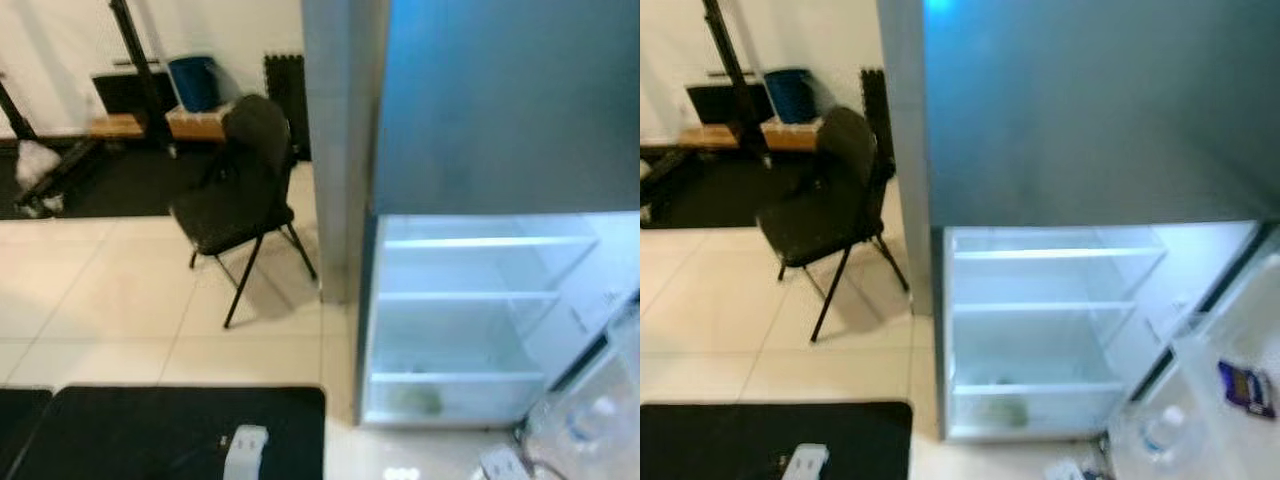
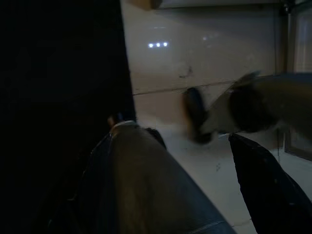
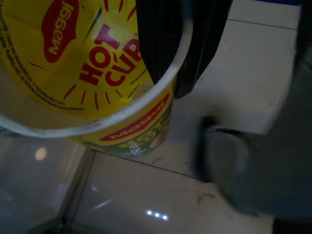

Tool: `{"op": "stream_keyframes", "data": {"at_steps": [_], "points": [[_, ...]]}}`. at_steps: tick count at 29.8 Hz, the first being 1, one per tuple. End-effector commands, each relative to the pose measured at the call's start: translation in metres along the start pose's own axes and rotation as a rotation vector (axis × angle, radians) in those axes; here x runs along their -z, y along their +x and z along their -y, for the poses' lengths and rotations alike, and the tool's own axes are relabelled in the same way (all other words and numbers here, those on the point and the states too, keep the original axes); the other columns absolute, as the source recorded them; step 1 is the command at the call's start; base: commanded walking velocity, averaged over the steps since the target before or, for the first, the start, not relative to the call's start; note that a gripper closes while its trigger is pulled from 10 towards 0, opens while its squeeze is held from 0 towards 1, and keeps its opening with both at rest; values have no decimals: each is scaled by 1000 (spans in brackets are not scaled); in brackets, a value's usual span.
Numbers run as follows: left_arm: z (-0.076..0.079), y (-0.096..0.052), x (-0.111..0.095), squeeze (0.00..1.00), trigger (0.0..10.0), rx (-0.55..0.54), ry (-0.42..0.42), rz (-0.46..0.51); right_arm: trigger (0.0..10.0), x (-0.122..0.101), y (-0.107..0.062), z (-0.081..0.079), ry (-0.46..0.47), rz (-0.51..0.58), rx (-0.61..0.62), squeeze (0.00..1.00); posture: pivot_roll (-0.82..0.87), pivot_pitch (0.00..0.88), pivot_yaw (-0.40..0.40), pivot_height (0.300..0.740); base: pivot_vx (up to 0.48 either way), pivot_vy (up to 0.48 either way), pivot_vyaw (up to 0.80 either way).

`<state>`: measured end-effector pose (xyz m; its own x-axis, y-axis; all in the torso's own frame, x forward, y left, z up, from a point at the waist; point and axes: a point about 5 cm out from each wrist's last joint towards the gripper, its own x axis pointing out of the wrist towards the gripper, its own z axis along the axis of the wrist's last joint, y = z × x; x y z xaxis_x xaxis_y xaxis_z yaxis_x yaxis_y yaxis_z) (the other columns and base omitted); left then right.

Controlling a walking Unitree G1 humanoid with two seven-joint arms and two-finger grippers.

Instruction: Restocking fridge

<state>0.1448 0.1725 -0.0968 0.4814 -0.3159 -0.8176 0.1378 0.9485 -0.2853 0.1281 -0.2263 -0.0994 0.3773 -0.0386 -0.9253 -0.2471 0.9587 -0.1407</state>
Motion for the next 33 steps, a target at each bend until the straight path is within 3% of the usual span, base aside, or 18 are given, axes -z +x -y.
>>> {"op": "stream_keyframes", "data": {"at_steps": [1,24,28,33], "points": [[-3,-1,2,0,10000,-6,13,-14,10000,-4,0,2,-12,11,6,0,-137,0,26,740,0,-405,0],[-1,-1,1,0,10000,-2,18,-9,10000,-7,0,0,-1,29,-3,0,-139,0,29,740,0,-46,0],[0,0,0,0,10000,2,23,-14,10000,-8,1,0,-4,33,-5,0,-138,0,29,740,0,-458,0],[-1,0,0,0,10000,-9,12,-5,10000,-9,1,-2,-1,39,-12,0,-138,0,30,740,0,0,0]]}}
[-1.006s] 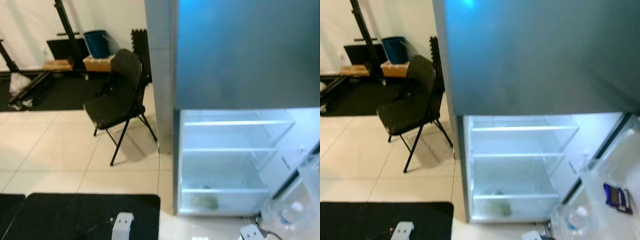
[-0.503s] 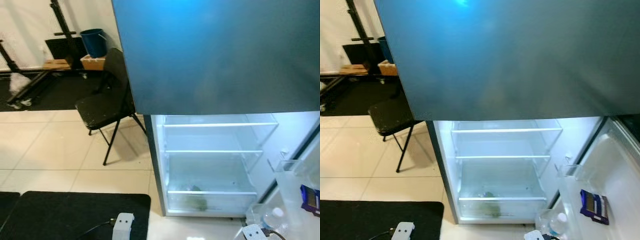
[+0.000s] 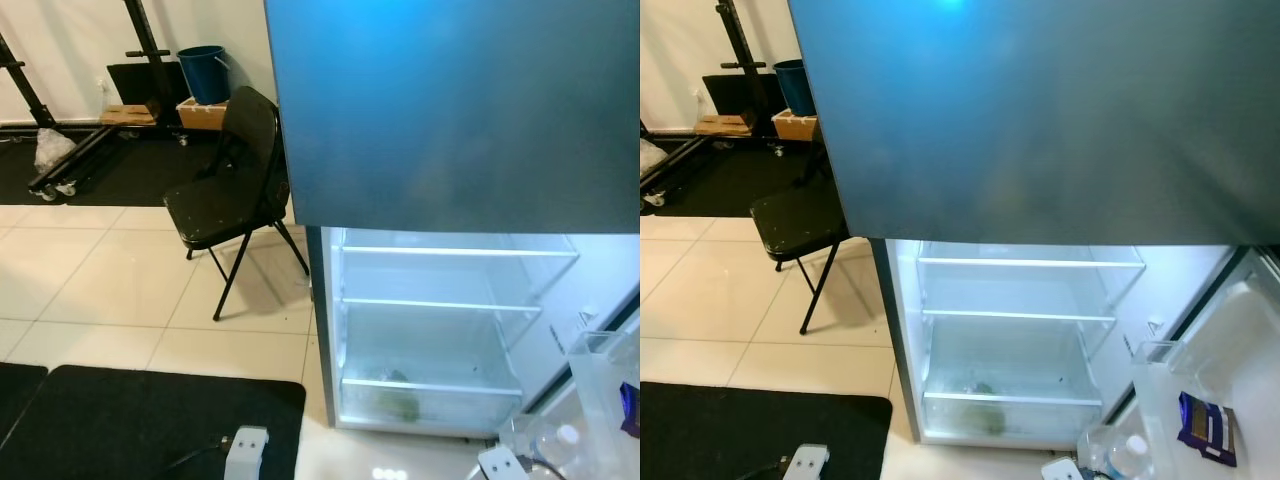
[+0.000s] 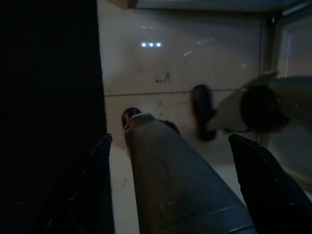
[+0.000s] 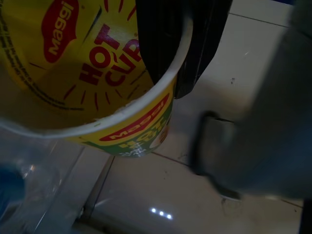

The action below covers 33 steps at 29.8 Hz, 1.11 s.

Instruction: Restocking fridge

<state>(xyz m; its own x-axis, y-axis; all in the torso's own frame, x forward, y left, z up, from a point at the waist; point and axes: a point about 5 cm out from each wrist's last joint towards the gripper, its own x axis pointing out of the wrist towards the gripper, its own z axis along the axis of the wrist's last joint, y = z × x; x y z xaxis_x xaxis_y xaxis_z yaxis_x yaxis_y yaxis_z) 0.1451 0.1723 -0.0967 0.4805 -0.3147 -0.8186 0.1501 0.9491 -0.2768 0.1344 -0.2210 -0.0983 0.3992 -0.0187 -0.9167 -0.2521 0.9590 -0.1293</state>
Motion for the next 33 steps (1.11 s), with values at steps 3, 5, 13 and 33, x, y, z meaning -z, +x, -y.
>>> {"op": "stream_keyframes", "data": {"at_steps": [3,5,13,33], "points": [[-1,0,0,0,10000,-8,0,-4,10000,-2,0,1,7,16,-5,0,-138,0,30,740,0,0,0],[-1,0,0,0,10000,-6,2,-4,10000,-4,0,-2,36,33,-34,0,-138,0,30,740,0,0,0],[1,1,-1,0,10000,11,-1,3,10000,-20,2,-11,22,103,-121,0,-141,0,28,740,0,0,0],[3,1,-1,0,10000,9,8,14,10000,-115,-4,-41,-426,369,-299,0,-132,0,15,740,0,0,0]]}}
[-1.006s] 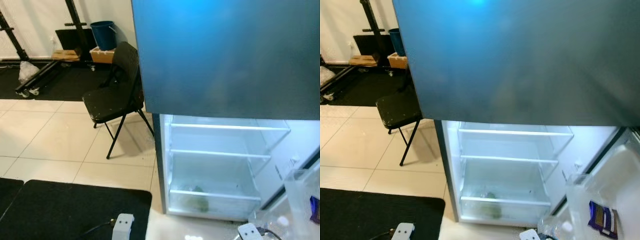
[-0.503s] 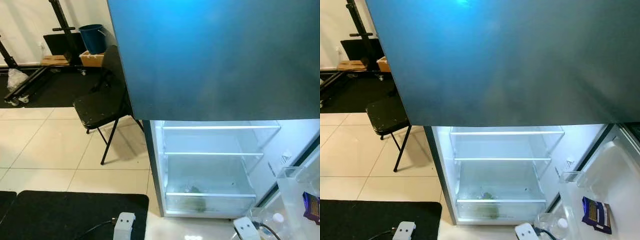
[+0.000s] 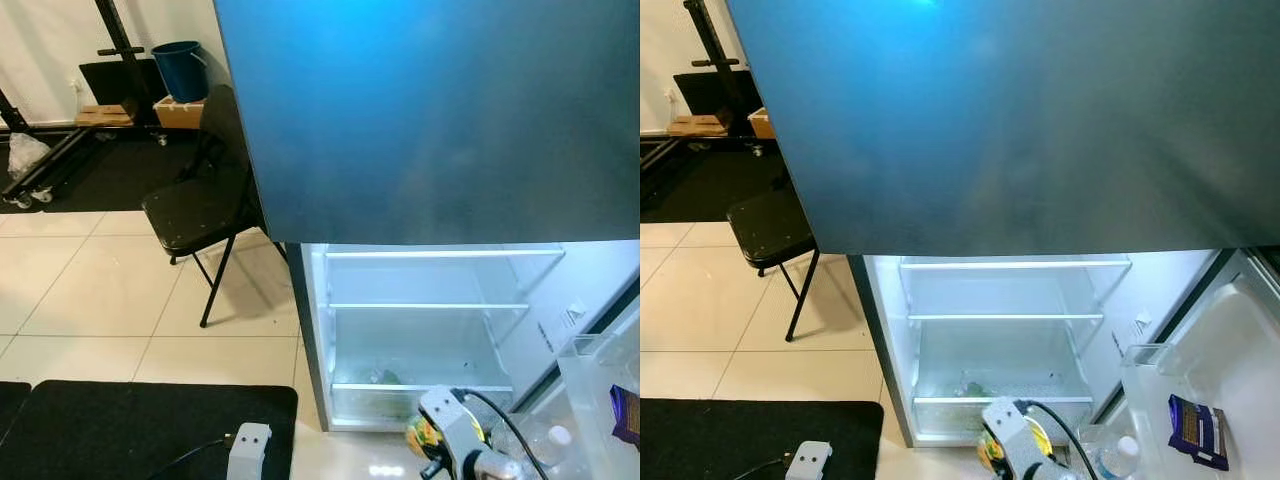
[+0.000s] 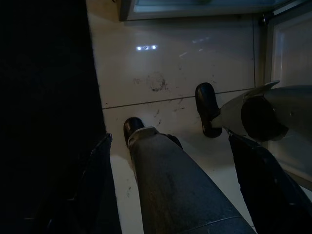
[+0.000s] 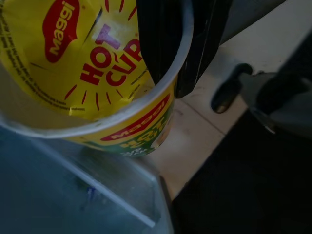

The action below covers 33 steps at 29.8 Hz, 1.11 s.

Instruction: Restocking fridge

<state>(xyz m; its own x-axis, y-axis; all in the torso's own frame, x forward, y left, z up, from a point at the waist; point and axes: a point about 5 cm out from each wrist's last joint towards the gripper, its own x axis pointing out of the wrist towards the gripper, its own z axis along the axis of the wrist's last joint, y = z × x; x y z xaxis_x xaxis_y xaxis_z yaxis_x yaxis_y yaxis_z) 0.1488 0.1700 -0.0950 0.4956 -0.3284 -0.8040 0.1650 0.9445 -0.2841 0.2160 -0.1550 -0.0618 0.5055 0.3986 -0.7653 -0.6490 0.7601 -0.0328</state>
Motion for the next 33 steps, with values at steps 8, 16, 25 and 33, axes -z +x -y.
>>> {"op": "stream_keyframes", "data": {"at_steps": [8,16,25,33], "points": [[0,0,3,0,10000,-9,7,-5,10000,-34,6,10,-267,13,69,0,-128,0,14,740,0,0,0],[0,0,1,0,10000,-4,36,-6,10000,-60,11,8,-377,85,65,0,-130,0,14,740,0,0,0],[4,4,-20,0,10000,17,210,37,10000,-77,13,13,-476,68,109,0,-126,0,15,740,0,0,0],[1,5,-42,0,10000,2,231,109,10000,-79,14,13,-515,58,112,0,-118,0,12,710,0,0,0]]}}
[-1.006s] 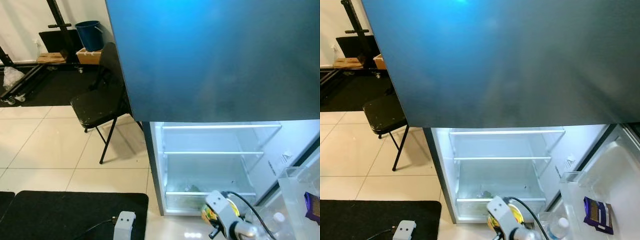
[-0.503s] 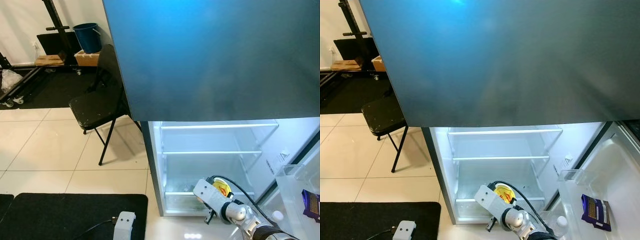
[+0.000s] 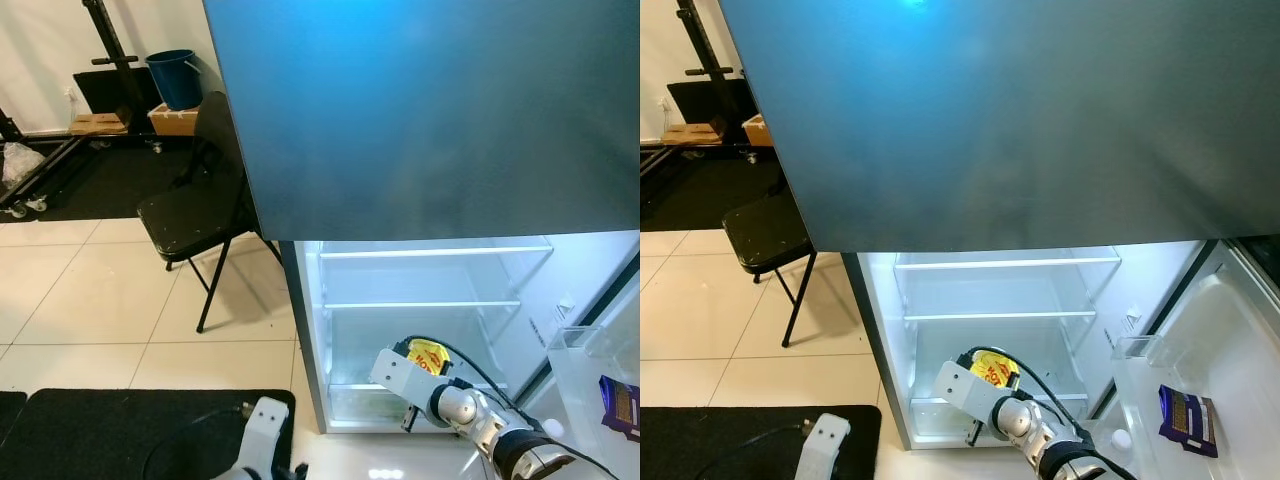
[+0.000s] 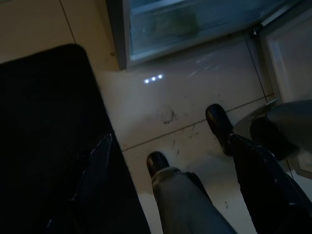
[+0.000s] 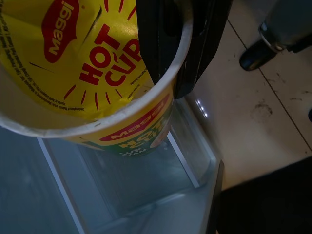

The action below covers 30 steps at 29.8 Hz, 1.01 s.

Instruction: Restocking fridge

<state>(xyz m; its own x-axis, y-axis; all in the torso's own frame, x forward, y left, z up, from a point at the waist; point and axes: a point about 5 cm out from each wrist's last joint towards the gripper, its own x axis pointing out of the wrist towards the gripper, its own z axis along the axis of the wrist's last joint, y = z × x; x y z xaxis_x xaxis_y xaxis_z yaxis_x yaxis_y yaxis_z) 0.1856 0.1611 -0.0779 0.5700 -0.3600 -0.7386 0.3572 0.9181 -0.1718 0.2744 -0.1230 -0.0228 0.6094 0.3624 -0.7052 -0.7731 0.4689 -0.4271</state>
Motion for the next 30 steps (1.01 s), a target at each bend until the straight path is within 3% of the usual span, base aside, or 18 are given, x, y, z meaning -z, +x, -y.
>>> {"op": "stream_keyframes", "data": {"at_steps": [1,7,18,30], "points": [[-6,-2,-1,0,10000,-24,9,5,10000,-4,1,0,-17,6,-2,0,-118,0,12,710,0,0,0],[-12,-2,-11,0,10000,-83,29,48,10000,-1,1,-1,-25,-9,-17,0,-114,0,8,680,0,0,0],[-13,0,-23,0,10000,-90,34,101,10000,1,0,1,-33,-17,-12,0,-112,0,5,625,0,0,0],[-12,3,-40,0,10000,-79,65,160,10000,-2,-1,5,-27,8,2,0,-115,0,6,620,0,0,0]]}}
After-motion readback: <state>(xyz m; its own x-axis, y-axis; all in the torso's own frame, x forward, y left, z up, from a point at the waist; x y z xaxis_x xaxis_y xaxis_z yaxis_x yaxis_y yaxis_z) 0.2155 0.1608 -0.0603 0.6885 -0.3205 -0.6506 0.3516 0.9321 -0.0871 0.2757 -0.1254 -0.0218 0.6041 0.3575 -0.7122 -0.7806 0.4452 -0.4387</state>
